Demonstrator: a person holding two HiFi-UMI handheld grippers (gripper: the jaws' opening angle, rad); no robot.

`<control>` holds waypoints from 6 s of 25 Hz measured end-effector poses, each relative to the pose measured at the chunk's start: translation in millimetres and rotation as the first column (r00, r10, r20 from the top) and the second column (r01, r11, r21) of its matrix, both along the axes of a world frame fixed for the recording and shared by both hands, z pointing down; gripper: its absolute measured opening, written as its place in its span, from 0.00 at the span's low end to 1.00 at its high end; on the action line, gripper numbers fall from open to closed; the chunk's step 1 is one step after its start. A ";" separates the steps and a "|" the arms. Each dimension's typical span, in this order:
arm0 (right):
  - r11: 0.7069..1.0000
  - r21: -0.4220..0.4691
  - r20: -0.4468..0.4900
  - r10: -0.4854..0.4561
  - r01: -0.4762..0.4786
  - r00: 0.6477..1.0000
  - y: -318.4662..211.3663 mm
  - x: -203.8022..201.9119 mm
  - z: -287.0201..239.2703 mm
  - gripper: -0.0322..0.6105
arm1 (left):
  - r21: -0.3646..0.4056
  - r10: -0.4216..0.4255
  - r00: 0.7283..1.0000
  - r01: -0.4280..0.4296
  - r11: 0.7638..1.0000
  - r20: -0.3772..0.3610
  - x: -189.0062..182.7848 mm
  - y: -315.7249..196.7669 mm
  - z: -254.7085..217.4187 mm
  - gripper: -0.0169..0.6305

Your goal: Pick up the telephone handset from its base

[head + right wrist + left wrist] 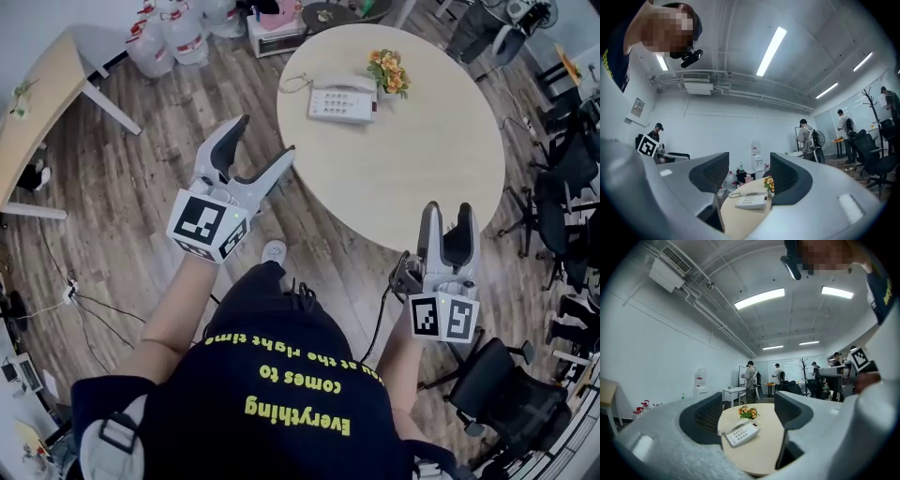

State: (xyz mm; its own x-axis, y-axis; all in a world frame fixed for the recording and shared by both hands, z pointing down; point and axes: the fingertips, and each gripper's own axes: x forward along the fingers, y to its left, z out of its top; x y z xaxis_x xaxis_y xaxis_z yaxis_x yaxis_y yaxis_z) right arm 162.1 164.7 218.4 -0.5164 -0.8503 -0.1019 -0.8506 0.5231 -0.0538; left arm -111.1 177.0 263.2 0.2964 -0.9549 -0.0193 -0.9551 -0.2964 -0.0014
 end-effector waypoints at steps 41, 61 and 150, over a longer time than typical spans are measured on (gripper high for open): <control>0.995 -0.102 0.045 -0.006 0.010 0.999 -242.6 12.7 31.0 0.47 | -0.074 0.051 0.998 -0.048 0.996 0.048 16.3 -260.7 20.2 0.57; 0.960 -0.226 0.011 0.173 -0.166 0.985 -300.0 -6.6 73.8 0.47 | -0.212 0.325 0.946 -0.314 0.926 0.018 27.1 -368.5 86.3 0.57; 0.878 -0.412 0.028 0.279 -0.243 0.960 -319.7 -6.9 150.1 0.38 | -0.756 0.862 0.469 -0.488 0.436 0.193 89.7 -405.9 308.9 0.39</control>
